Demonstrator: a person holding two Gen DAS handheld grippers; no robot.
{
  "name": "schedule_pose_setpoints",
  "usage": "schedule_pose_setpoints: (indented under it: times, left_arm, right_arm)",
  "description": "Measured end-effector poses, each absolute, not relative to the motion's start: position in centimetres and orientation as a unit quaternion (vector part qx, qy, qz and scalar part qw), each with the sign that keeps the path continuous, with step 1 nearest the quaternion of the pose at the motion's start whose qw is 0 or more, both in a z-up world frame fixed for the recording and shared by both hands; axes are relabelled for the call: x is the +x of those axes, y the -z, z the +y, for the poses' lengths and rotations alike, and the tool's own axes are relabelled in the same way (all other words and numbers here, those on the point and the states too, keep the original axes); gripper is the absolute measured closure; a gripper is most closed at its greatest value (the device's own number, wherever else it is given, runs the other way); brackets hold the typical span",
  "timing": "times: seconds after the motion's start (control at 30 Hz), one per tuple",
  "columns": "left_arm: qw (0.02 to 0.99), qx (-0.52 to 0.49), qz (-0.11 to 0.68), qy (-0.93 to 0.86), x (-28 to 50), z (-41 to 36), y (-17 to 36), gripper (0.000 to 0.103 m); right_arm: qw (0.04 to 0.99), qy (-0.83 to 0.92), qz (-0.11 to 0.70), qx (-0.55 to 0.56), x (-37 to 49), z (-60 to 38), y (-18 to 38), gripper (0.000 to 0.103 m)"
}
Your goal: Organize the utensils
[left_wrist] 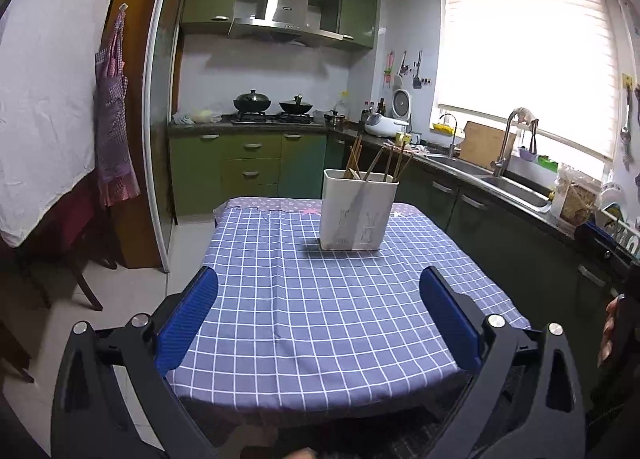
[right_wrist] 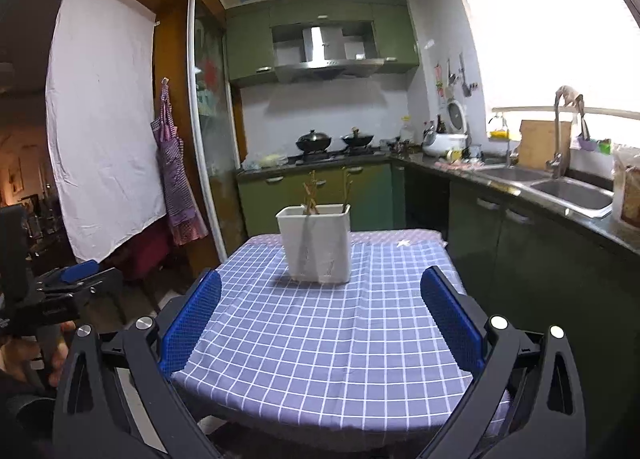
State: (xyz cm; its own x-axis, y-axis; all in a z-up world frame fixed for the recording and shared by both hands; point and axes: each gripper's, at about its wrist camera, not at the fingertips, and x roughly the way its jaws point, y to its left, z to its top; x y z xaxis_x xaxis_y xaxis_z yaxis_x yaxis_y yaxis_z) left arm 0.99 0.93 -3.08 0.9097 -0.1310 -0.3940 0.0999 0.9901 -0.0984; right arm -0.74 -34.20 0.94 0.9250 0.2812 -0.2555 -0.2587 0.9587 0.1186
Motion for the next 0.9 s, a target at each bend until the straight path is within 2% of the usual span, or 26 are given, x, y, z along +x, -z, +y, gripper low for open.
schedule_pose_setpoints:
  times: [0.9]
  left_arm:
    - [0.979,-0.025,0.194,0.054,-0.1,0.4,2.5,0.007]
  right_arm:
    - [0.981,-0.125,0.145,0.016,-0.3,-33.4,-1.1,0.005]
